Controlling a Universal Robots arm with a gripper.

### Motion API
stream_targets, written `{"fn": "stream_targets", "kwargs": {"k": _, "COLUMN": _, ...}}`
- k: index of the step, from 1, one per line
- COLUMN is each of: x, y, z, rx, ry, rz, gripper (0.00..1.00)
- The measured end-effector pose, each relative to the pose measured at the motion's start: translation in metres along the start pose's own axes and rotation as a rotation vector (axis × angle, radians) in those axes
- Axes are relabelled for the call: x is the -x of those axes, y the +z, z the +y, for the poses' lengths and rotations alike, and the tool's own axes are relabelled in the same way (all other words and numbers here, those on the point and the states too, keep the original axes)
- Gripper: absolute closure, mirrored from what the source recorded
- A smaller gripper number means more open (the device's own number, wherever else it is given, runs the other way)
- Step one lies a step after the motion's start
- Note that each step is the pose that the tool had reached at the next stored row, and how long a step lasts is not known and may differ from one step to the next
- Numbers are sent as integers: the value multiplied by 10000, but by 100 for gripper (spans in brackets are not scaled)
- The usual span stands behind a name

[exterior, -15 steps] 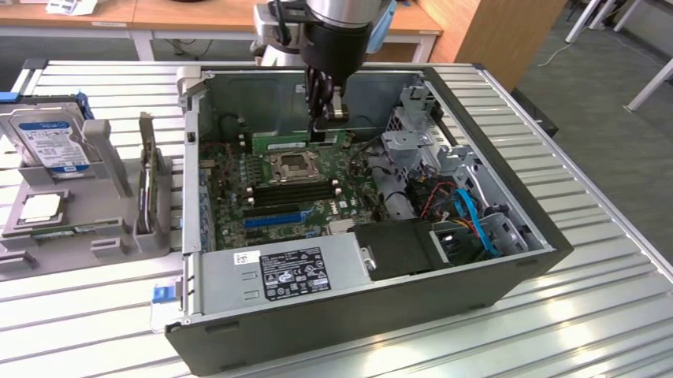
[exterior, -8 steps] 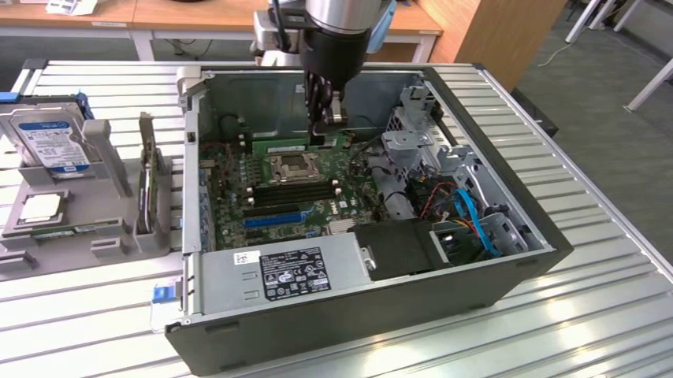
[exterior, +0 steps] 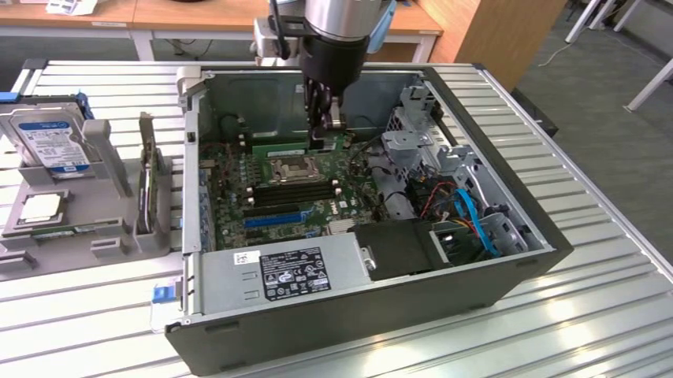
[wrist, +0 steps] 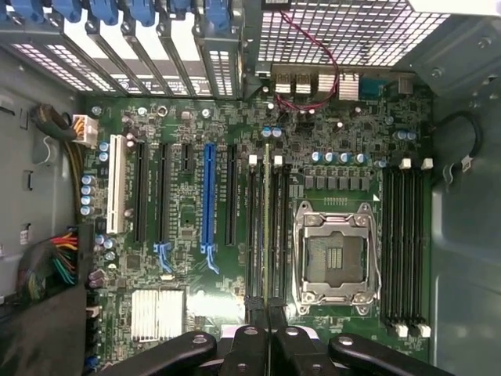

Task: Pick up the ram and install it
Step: 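Insert the ram into the slot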

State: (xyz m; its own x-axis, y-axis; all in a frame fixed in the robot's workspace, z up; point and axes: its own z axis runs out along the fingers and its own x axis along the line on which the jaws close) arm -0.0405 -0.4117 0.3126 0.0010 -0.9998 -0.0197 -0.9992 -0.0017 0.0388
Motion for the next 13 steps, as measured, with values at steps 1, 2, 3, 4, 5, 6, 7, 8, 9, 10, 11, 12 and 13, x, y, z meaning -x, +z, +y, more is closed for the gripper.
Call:
{"fn": "stream_targets", "kwargs": {"k": 1, "x": 0, "y": 9, "z": 0, "rx": 0, "ry": 1, "rz": 0, "gripper": 88}}
{"fn": "stream_targets", "kwargs": {"k": 2, "x": 0, "y": 19, "z": -1, "rx": 0, "ry": 1, "rz": 0, "gripper": 88}}
{"fn": "stream_targets", "kwargs": {"k": 3, "x": -1, "y": 30, "z": -1, "rx": 0, "ry": 0, "rz": 0, "gripper": 88}}
{"fn": "stream_targets", "kwargs": {"k": 4, "x": -1, "y": 40, "z": -1, "rx": 0, "ry": 0, "rz": 0, "gripper": 88}}
{"fn": "stream_targets", "kwargs": {"k": 5, "x": -1, "y": 50, "z": -2, "rx": 0, "ry": 0, "rz": 2, "gripper": 88}}
{"fn": "stream_targets", "kwargs": {"k": 6, "x": -1, "y": 62, "z": -2, "rx": 1, "ry": 1, "rz": 1, "gripper": 88}}
{"fn": "stream_targets", "kwargs": {"k": 7, "x": -2, "y": 73, "z": -3, "rx": 1, "ry": 1, "rz": 1, "gripper": 88}}
{"fn": "stream_targets", "kwargs": {"k": 8, "x": -2, "y": 85, "z": -3, "rx": 0, "ry": 1, "rz": 1, "gripper": 88}}
{"fn": "stream_targets", "kwargs": {"k": 9, "x": -2, "y": 97, "z": -4, "rx": 0, "ry": 0, "rz": 1, "gripper": 88}}
{"fn": "stream_targets", "kwargs": {"k": 10, "x": -2, "y": 109, "z": -4, "rx": 0, "ry": 1, "rz": -1, "gripper": 88}}
{"fn": "stream_targets", "kwargs": {"k": 11, "x": -2, "y": 119, "z": -4, "rx": 0, "ry": 1, "rz": 1, "gripper": 88}}
{"fn": "stream_targets", "kwargs": {"k": 12, "x": -3, "y": 128, "z": -5, "rx": 0, "ry": 0, "rz": 0, "gripper": 88}}
{"fn": "stream_targets", "kwargs": {"k": 13, "x": -3, "y": 137, "z": -5, "rx": 0, "ry": 1, "rz": 1, "gripper": 88}}
